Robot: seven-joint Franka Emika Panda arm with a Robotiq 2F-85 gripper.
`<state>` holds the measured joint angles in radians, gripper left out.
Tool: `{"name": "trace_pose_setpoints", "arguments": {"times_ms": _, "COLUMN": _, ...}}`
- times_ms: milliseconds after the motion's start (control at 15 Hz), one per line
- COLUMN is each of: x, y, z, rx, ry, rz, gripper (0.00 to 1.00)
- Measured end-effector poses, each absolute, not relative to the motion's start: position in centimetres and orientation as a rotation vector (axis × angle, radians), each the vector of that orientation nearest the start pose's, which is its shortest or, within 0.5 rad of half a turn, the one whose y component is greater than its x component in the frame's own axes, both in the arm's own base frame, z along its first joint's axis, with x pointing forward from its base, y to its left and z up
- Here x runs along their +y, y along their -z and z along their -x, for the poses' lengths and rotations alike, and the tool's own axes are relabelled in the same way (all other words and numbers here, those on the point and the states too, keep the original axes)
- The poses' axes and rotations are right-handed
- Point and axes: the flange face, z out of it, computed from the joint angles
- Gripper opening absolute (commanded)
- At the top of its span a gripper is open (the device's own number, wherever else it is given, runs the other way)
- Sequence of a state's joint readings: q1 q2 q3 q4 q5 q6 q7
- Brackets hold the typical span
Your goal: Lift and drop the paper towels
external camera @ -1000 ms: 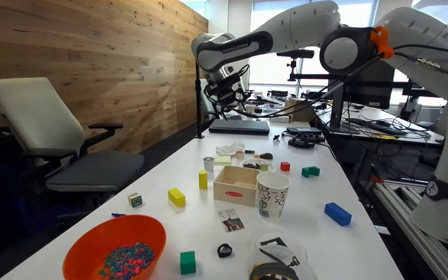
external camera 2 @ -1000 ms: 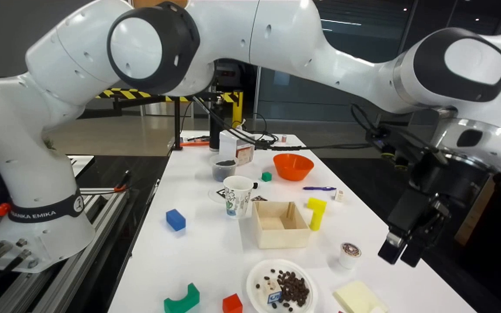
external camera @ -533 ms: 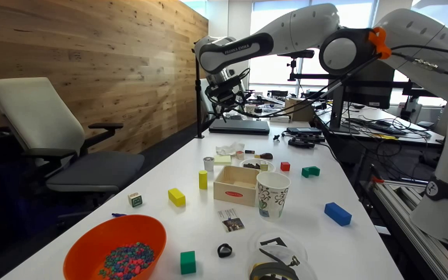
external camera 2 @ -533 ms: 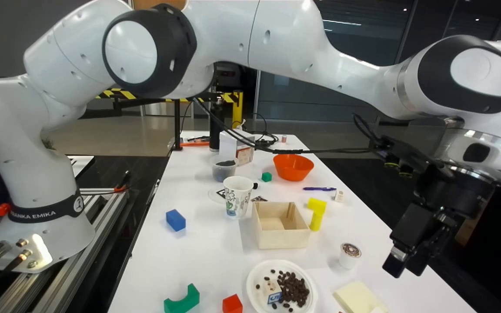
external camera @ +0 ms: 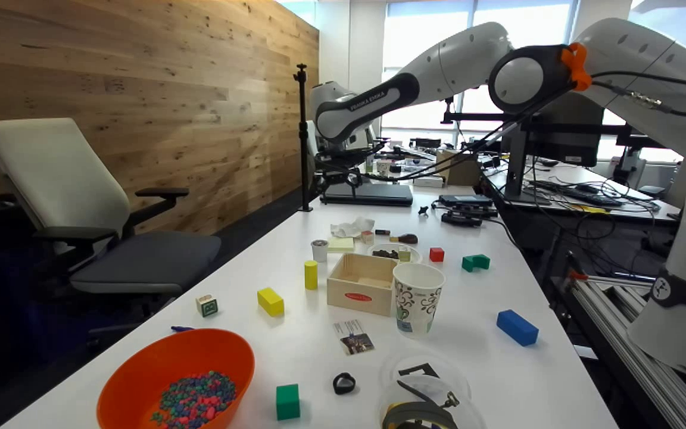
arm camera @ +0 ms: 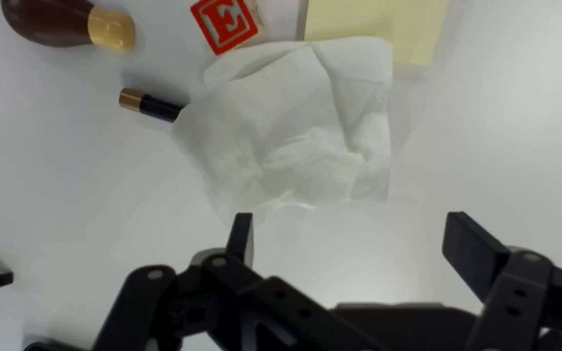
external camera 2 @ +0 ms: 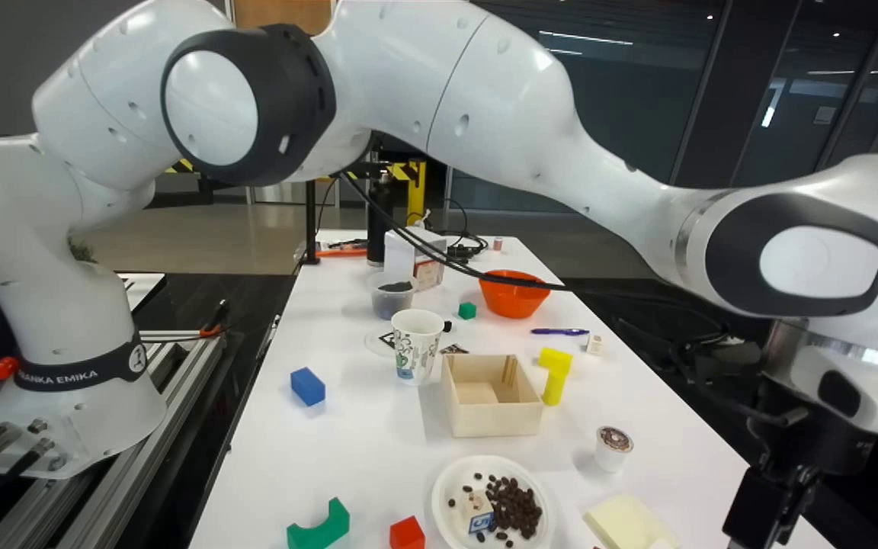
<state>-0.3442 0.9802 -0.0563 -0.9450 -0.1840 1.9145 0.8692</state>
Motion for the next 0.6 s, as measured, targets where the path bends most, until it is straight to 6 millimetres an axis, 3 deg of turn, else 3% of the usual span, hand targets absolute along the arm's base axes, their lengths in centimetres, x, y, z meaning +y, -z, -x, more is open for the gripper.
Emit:
{"name": "trace_pose_setpoints", "arguments": {"times_ms": 200, "x": -30.9, "y": -25.0, "z": -70.8, "rx": 1.795, "ry": -0.071, "rz": 2.742, "gripper": 1.00}}
{"name": "trace_pose_setpoints", "arguments": {"times_ms": 600, "x": -32.8, "y": -22.3, "z": -68.0, "rx": 1.760, "ry": -0.141, "rz": 2.709, "gripper": 1.00}}
